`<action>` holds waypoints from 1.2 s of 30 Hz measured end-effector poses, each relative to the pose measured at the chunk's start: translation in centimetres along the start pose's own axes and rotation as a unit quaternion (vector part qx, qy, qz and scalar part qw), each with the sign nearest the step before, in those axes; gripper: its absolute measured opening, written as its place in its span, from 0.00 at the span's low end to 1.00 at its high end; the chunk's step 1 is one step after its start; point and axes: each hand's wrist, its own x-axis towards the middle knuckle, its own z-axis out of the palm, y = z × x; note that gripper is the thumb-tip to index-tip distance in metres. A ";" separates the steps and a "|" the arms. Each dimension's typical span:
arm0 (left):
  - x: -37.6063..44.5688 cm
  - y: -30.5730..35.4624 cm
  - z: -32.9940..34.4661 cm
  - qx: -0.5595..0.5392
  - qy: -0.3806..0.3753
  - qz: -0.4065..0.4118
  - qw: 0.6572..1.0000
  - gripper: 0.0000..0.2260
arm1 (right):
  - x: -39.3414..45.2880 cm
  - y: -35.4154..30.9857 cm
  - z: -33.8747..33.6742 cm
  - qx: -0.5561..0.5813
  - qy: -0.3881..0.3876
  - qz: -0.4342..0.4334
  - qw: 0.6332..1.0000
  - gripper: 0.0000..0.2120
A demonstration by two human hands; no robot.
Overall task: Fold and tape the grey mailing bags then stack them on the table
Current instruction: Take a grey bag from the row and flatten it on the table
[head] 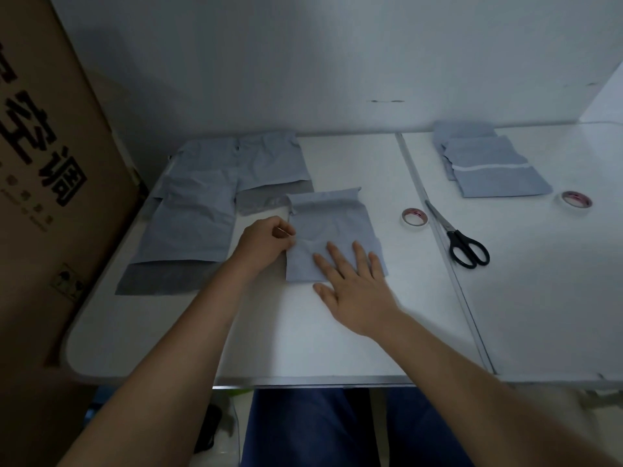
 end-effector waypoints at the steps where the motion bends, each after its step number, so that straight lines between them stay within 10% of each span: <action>1: 0.0 -0.1 0.1 0.004 0.004 0.004 1.000 0.05 | 0.0 0.0 0.0 0.000 0.001 0.000 1.000 0.35; 10: -2.3 -0.2 2.0 0.154 0.135 0.157 0.966 0.07 | -0.1 0.0 0.0 0.012 0.006 -0.006 1.000 0.37; 13: -4.6 0.0 3.6 0.179 0.069 0.233 0.953 0.10 | -0.1 0.0 0.1 0.016 0.011 -0.005 1.000 0.36; 36: -6.0 -1.2 4.3 0.204 0.010 0.197 0.959 0.18 | -2.1 5.0 -0.9 0.019 0.012 0.066 0.998 0.52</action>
